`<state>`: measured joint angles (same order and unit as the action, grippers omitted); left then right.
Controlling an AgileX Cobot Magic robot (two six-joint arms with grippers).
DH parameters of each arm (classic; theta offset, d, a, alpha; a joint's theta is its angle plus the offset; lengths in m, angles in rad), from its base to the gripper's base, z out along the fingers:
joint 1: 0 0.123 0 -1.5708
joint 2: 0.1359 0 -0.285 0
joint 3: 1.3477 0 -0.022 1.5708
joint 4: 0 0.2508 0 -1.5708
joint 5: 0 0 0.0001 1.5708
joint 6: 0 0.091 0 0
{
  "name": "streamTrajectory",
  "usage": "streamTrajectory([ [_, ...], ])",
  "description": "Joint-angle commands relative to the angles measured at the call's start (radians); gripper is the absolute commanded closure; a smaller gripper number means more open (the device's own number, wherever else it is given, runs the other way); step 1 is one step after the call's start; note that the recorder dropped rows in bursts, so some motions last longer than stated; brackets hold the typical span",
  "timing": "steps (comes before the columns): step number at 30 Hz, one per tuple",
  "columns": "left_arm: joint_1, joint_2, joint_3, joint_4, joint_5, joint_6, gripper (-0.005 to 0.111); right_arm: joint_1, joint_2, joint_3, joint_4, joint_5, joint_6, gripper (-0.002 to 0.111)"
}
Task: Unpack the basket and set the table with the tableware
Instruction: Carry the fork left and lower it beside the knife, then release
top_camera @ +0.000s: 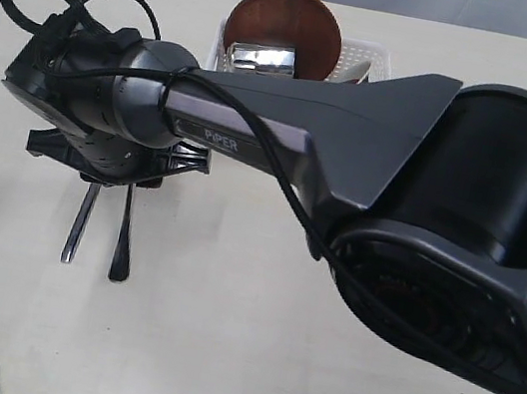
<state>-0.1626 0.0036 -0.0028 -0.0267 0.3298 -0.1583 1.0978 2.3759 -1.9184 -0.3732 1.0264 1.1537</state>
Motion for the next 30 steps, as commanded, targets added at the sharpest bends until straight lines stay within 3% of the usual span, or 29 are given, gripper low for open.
streamTrajectory([
  [1,0.001,-0.004,0.003,-0.003,-0.011,0.001,0.107,-0.001,-0.011,0.000,0.004,-0.002,0.012,0.071],
  [7,0.001,-0.004,0.003,-0.003,-0.011,0.001,0.107,-0.001,-0.013,0.000,0.004,-0.002,0.006,0.071],
  [13,0.001,-0.004,0.003,-0.003,-0.011,0.001,0.107,-0.001,-0.040,0.000,0.004,0.055,-0.160,0.072],
  [15,0.001,-0.004,0.003,-0.003,-0.011,0.001,0.107,-0.001,-0.044,0.000,-0.004,0.078,-0.186,0.077],
  [22,0.001,-0.004,0.003,-0.003,-0.011,0.001,0.107,-0.001,-0.020,0.000,0.017,0.144,-0.267,0.109],
  [30,0.001,-0.004,0.003,-0.007,-0.011,0.001,0.107,-0.001,-0.012,0.000,0.110,0.163,-0.355,0.109],
])
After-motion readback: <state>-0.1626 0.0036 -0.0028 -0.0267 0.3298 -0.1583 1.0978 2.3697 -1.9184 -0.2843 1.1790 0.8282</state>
